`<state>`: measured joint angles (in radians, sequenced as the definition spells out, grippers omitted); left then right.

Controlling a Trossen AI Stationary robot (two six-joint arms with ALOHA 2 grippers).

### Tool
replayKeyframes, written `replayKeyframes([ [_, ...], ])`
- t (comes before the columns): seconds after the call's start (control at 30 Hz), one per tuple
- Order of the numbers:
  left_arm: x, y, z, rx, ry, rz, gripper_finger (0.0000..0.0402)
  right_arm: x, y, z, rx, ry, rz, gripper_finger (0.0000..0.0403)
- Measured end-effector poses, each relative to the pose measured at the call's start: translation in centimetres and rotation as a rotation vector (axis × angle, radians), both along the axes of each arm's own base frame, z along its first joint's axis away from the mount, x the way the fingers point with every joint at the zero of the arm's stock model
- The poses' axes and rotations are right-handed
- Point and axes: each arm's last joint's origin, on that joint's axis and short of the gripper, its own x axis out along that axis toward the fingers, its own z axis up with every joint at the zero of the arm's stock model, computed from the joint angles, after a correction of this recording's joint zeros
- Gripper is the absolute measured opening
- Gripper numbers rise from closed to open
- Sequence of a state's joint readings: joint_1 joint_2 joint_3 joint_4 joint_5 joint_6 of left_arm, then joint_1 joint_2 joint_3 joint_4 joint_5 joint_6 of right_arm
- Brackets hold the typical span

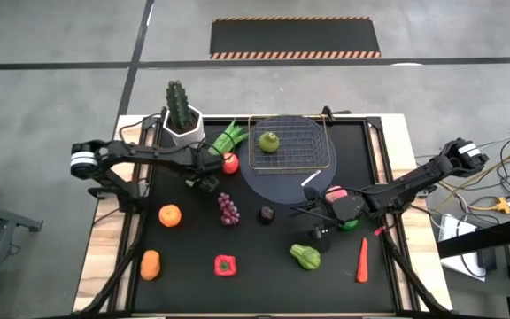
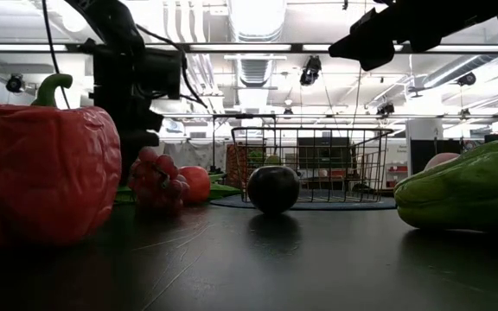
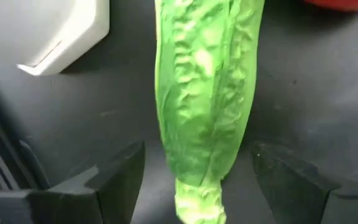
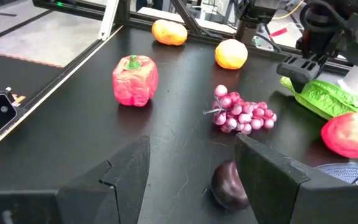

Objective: Build produce basket
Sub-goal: Put the green leaf lettuce into the gold wire basket

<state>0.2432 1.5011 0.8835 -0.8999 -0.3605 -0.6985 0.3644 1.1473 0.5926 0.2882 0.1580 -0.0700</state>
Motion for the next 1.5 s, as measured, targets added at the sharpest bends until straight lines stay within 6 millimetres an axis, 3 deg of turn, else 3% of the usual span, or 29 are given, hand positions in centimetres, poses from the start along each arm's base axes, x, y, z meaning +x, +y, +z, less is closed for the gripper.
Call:
replayKeyframes([
  [0.47, 0.8, 0.5, -1.1, 0.041, 0.005, 0.005, 0.0271, 0.0, 0.0, 0.0, 0.010, 0.002, -0.004, 0.0219],
  [1.03, 0.8, 0.5, -1.2, 0.048, -0.004, 0.008, 0.0140, 0.0, 0.0, 0.0, 0.023, 0.005, -0.009, 0.0219],
  [1.37, 0.9, 0.5, -1.0, 0.053, -0.008, 0.009, 0.0128, 0.0, 0.0, 0.0, 0.023, 0.006, -0.009, 0.0219],
  [1.5, 1.0, 0.4, 0.2, 0.082, -0.052, 0.006, 0.0127, 0.0, 0.0, 0.0, 0.023, 0.005, -0.009, 0.0219],
])
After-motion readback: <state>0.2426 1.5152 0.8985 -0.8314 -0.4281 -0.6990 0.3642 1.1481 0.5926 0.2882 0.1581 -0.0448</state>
